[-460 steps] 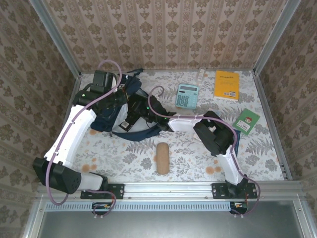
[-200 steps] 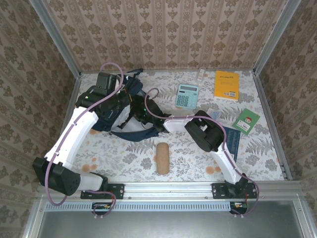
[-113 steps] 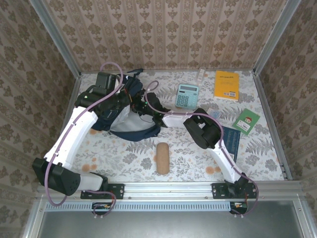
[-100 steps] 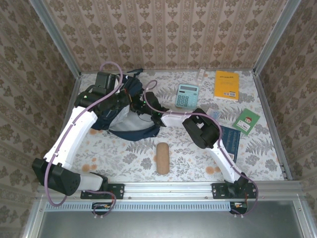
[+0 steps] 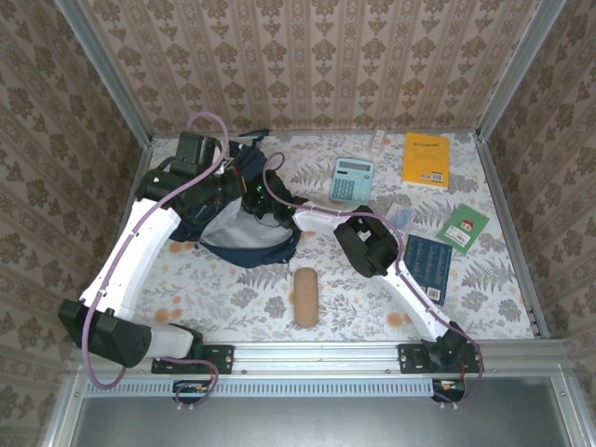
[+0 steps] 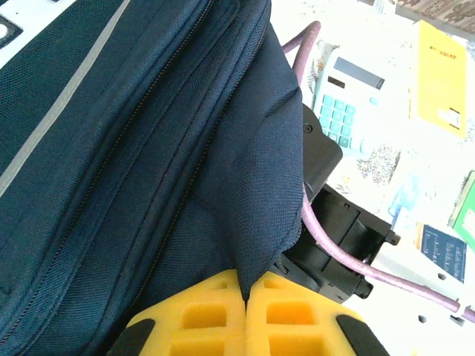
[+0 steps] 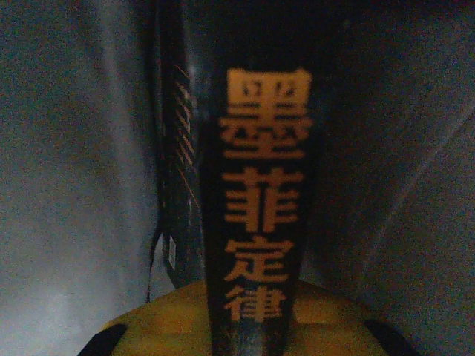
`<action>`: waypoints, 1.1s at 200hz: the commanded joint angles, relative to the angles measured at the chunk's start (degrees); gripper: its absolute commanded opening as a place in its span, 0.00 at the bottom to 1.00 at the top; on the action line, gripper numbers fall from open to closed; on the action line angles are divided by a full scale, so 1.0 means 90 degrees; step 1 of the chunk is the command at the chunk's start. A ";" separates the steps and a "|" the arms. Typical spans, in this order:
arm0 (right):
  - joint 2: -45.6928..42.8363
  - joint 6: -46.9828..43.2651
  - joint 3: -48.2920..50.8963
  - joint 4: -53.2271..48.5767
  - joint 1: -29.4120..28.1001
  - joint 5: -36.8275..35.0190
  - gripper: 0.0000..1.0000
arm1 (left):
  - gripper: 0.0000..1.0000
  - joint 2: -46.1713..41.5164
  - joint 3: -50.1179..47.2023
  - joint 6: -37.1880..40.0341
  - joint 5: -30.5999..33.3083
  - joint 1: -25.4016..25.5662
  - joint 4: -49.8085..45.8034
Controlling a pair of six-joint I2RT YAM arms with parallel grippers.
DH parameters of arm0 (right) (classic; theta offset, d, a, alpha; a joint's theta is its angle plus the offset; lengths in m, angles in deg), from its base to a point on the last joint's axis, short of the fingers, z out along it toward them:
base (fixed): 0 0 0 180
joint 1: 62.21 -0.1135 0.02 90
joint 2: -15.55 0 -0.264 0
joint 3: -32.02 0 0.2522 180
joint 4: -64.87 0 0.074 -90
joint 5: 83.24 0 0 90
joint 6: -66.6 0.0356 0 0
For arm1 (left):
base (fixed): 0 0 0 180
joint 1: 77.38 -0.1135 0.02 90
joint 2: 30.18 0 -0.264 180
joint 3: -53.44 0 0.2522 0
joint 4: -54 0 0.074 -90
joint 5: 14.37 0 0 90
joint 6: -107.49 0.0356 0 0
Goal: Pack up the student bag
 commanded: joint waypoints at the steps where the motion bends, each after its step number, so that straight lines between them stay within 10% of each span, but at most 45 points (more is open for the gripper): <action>1: -0.0143 -0.0224 -0.0146 -0.0350 0.0084 -0.0311 0.33 | 0.00 -0.0296 0.0327 0.0121 -0.0409 0.0081 0.0369; 68: -0.1715 -0.0587 0.1799 -0.0339 0.0141 -0.0164 0.58 | 0.00 -0.0315 -0.0321 0.0194 -0.0045 -0.0216 0.0654; 117: -0.2477 -0.0676 0.3140 0.0137 0.0260 0.0148 0.54 | 0.00 -0.0359 -0.0409 0.0226 -0.0107 -0.0398 0.0679; 220: -0.1521 0.0164 0.2301 0.1475 -0.0204 0.0454 0.55 | 0.00 -0.0025 0.0558 -0.0040 -0.1164 -0.0618 0.0664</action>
